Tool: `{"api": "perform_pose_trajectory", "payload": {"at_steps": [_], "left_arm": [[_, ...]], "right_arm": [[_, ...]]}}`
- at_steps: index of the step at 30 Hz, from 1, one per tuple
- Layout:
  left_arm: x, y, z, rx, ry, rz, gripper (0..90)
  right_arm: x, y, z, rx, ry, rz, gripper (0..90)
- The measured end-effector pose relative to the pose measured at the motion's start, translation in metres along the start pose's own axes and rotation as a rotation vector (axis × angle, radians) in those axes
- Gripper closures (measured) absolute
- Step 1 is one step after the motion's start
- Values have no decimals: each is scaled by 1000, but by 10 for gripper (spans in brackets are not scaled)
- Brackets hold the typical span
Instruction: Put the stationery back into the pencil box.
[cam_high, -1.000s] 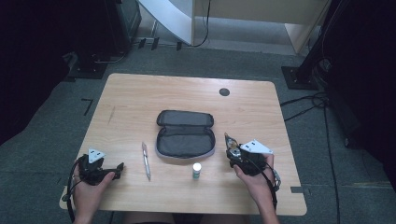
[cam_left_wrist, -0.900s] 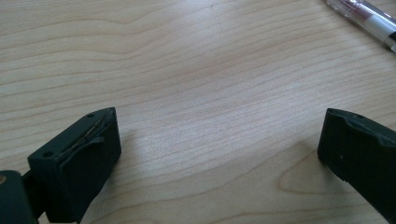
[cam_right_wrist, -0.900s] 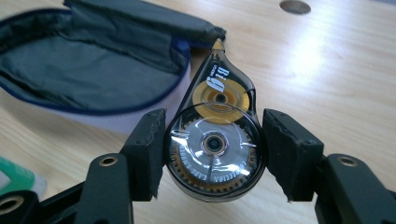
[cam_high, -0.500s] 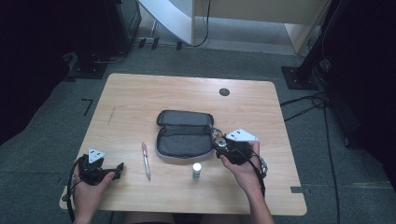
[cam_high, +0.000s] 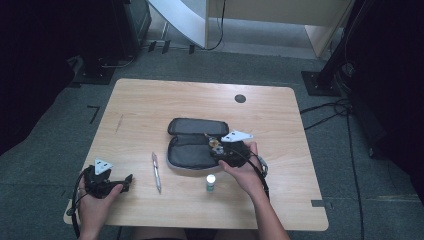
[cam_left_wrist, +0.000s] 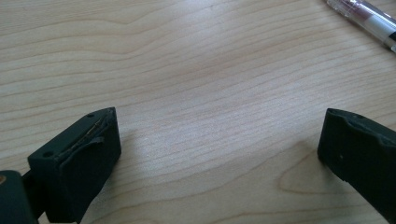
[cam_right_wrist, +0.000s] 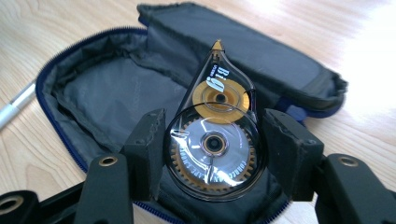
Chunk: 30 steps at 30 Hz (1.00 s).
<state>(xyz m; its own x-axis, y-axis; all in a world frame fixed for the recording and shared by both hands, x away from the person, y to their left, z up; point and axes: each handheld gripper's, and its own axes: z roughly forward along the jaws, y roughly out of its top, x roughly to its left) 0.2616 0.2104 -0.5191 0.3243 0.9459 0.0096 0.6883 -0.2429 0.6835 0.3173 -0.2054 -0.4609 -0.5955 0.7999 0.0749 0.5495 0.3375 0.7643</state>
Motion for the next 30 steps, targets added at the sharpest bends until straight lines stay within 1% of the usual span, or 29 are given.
{"api": "perform_pose_trajectory", "payload": {"at_steps": [3,4,5,6,7,9,10,11,12,13,18,21,24,25,26,28,30], "left_arm": [[0,0,0,0,0,0,0],[0,0,0,0,0,0,0],[0,0,0,0,0,0,0],[0,0,0,0,0,0,0],[0,0,0,0,0,0,0],[0,0,0,0,0,0,0],[0,0,0,0,0,0,0],[0,0,0,0,0,0,0],[0,0,0,0,0,-1,0],[0,0,0,0,0,0,0],[0,0,0,0,-1,1,0],[0,0,0,0,-1,1,0],[0,0,0,0,-1,1,0],[0,0,0,0,-1,1,0],[0,0,0,0,-1,1,0],[0,0,0,0,-1,0,0],[0,0,0,0,-1,1,0]], "right_arm": [[-1,-1,10,32,8,-13,417],[-1,-1,15,45,18,-11,417],[-1,-1,15,45,18,-11,417],[-1,-2,19,59,36,-5,417],[-1,-2,19,59,36,-5,417],[-1,-2,25,90,35,-6,417],[-1,-2,25,90,35,-6,417],[0,-2,27,99,42,5,417],[-1,-2,29,109,46,-3,416],[0,-2,30,115,40,5,415],[-3,-4,36,145,45,9,413],[-3,-5,36,148,39,4,412],[-4,-5,35,144,37,11,409],[-5,-5,34,149,32,21,402],[-6,-5,33,148,39,19,379],[-8,-5,30,140,34,35,334],[-8,-5,29,141,27,44,329]]}}
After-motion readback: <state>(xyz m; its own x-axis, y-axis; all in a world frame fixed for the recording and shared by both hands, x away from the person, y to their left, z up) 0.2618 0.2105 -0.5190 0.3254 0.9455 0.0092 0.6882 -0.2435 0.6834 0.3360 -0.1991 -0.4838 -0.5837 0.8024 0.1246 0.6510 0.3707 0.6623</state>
